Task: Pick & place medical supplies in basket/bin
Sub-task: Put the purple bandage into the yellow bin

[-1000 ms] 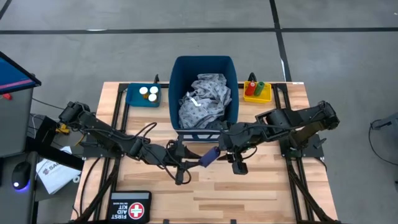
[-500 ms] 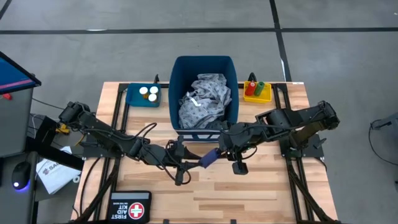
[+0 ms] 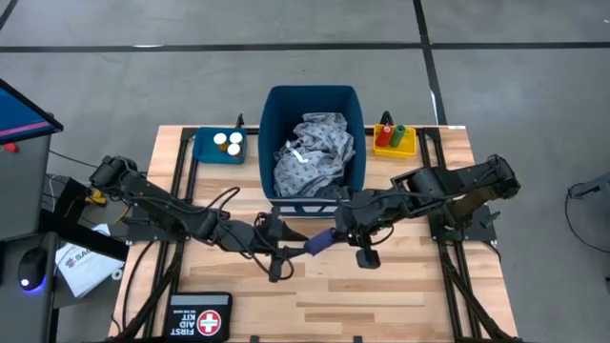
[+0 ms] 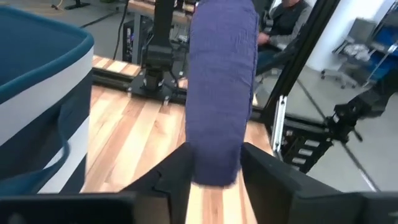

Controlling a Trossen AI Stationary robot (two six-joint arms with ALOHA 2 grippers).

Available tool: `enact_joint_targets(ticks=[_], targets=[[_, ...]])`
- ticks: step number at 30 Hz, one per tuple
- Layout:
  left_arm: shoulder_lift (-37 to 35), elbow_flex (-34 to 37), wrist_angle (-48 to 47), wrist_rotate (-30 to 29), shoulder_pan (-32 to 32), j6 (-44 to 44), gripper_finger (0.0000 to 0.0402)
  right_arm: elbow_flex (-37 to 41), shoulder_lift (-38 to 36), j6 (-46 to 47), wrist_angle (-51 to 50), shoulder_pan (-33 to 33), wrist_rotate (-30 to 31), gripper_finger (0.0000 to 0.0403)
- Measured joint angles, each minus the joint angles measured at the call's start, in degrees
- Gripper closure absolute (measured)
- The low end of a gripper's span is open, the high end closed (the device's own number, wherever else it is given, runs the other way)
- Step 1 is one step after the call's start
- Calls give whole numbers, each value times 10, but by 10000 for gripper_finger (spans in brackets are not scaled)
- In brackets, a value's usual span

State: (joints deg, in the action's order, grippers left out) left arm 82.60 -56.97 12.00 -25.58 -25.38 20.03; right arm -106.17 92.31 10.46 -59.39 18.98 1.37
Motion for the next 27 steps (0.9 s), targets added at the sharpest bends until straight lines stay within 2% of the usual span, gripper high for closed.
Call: enact_joint_targets(ticks=[7,12,20,27], targets=[[-46,0,-121,1,-11,-1,213,0,0,0,-2,0,1,376],[-97,0,-223,1,-13,1,185,0,0,1,-21,0,1,376],[-149,0,-345,3,-24,43,176,0,-18,49,-130,1,-14,376],[-149,4,-385,1,-29,59,176,0,-53,97,-273,1,-18,376]])
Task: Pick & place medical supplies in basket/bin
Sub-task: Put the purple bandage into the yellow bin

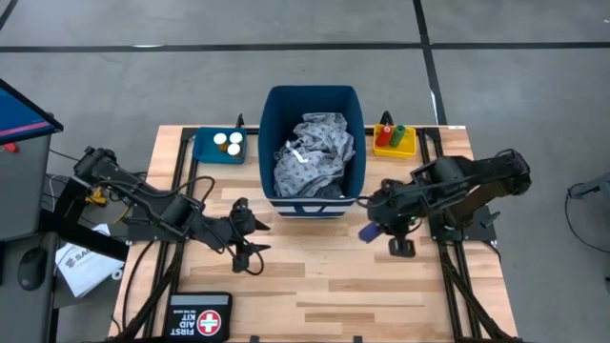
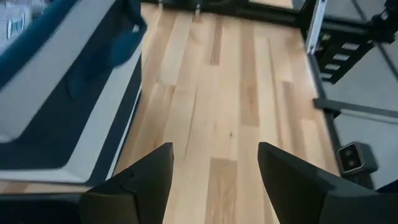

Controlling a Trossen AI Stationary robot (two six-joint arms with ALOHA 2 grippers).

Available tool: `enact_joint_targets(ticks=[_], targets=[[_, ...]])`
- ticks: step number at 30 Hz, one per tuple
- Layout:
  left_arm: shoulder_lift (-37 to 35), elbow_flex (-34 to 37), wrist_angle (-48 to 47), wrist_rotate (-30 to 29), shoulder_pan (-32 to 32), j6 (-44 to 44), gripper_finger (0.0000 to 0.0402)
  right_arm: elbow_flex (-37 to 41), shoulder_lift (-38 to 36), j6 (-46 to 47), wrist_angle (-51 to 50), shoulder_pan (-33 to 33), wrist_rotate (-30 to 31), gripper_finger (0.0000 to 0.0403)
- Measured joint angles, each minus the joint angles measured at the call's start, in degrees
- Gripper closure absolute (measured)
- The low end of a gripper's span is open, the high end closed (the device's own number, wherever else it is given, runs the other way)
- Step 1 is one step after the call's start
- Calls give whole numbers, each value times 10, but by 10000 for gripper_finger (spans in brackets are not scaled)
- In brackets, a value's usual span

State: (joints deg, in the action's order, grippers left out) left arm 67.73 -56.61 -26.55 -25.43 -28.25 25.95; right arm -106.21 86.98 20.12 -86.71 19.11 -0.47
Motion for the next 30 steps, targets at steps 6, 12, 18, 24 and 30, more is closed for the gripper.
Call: enact_joint_targets(ticks=[6,12,18,24,30], targets=[[-4,36,-9,-3,0,33,174,9,-30,15,-33,-36,4,376],[-25,85,-5,-2,-2,78,172,35,-67,20,-33,-125,21,376],[-71,126,-6,-2,-3,80,171,72,-84,22,-33,-251,36,376],[-135,154,-5,-13,-3,70,170,118,-79,7,-33,-396,37,376],[-178,163,-3,-16,1,40,169,158,-90,5,-33,-519,39,376]])
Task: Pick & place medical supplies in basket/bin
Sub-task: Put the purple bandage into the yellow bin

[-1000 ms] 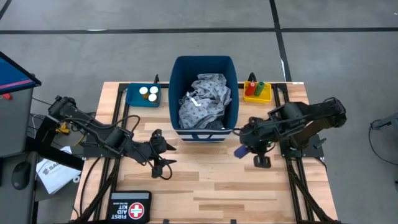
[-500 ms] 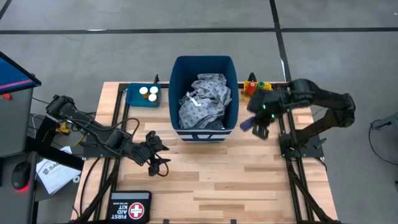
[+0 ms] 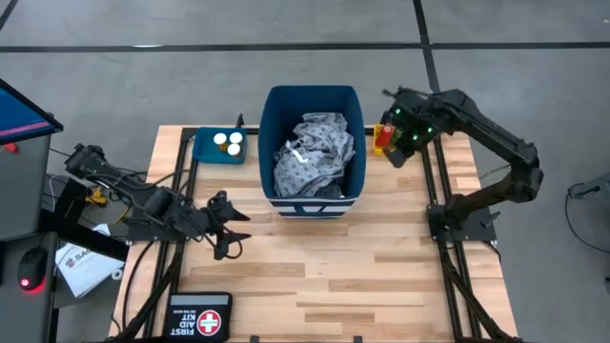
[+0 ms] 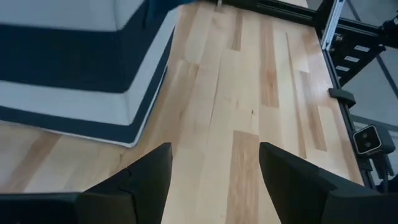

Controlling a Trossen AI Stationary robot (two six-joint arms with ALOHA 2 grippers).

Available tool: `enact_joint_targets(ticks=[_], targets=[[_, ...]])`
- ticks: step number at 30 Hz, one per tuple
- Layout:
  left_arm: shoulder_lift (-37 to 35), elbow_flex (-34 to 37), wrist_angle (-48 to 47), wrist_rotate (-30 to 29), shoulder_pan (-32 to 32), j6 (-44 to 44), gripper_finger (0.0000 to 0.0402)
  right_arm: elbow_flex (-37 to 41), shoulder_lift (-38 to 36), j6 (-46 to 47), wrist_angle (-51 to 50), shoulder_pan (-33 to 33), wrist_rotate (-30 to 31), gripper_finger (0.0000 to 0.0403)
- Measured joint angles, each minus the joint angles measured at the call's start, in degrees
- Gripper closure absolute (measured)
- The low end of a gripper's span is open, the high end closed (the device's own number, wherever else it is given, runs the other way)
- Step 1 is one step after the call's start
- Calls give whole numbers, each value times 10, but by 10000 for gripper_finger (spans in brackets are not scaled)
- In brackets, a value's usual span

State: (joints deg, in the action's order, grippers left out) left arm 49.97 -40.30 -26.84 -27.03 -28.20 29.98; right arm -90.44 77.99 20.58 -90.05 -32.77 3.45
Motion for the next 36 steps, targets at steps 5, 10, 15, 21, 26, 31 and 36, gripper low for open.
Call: enact_joint_targets(ticks=[5,10,15,21,26,31,36], targets=[[-9,0,4,0,20,-37,169,11,1,0,13,-102,-2,376],[-8,0,21,0,43,-66,169,39,8,7,58,-167,-9,376],[-8,0,35,0,62,-77,169,95,16,9,96,-221,-26,376],[-8,0,48,0,74,-76,169,132,2,7,185,-268,-43,376],[-8,0,49,0,81,-75,169,136,11,-5,196,-286,-50,376],[-8,-1,51,1,81,-72,169,150,11,-9,217,-285,-52,376],[-8,-1,54,1,81,-70,169,164,11,-1,234,-285,-47,376]])
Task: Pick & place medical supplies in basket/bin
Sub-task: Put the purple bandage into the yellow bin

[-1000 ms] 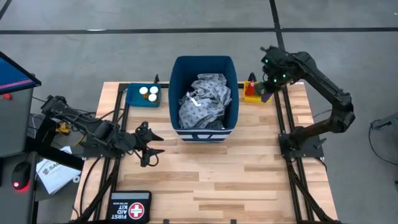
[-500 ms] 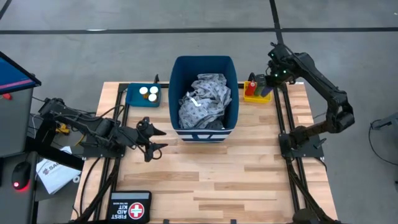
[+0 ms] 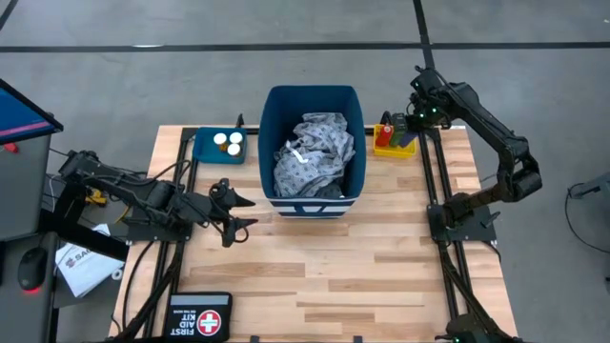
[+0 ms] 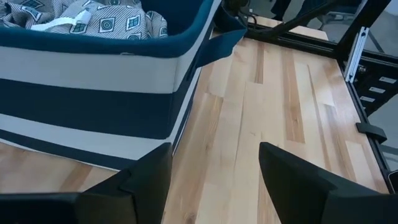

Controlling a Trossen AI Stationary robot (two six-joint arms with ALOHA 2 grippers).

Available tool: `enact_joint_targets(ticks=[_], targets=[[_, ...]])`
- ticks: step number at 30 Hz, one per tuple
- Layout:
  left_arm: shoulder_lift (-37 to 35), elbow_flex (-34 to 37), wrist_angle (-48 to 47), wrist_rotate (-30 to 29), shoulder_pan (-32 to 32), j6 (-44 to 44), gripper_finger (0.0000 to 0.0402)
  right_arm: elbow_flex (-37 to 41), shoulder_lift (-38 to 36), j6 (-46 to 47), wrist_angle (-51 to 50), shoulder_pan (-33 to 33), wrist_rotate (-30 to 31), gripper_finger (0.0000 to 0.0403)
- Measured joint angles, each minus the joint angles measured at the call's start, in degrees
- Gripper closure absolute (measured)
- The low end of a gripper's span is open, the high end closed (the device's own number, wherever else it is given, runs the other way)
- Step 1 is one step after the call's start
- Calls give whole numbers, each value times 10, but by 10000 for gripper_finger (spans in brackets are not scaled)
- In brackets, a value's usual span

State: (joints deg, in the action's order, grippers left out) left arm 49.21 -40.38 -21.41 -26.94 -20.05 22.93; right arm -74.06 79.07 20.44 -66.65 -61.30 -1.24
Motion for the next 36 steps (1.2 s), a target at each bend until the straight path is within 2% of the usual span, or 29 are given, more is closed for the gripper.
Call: enact_joint_targets(ticks=[21,27,36], targets=[[0,0,27,2,0,0,169,1,60,56,6,-3,28,376],[0,0,27,10,0,5,169,1,65,66,40,-8,43,376],[0,0,27,18,0,11,169,9,65,66,46,-19,30,376]])
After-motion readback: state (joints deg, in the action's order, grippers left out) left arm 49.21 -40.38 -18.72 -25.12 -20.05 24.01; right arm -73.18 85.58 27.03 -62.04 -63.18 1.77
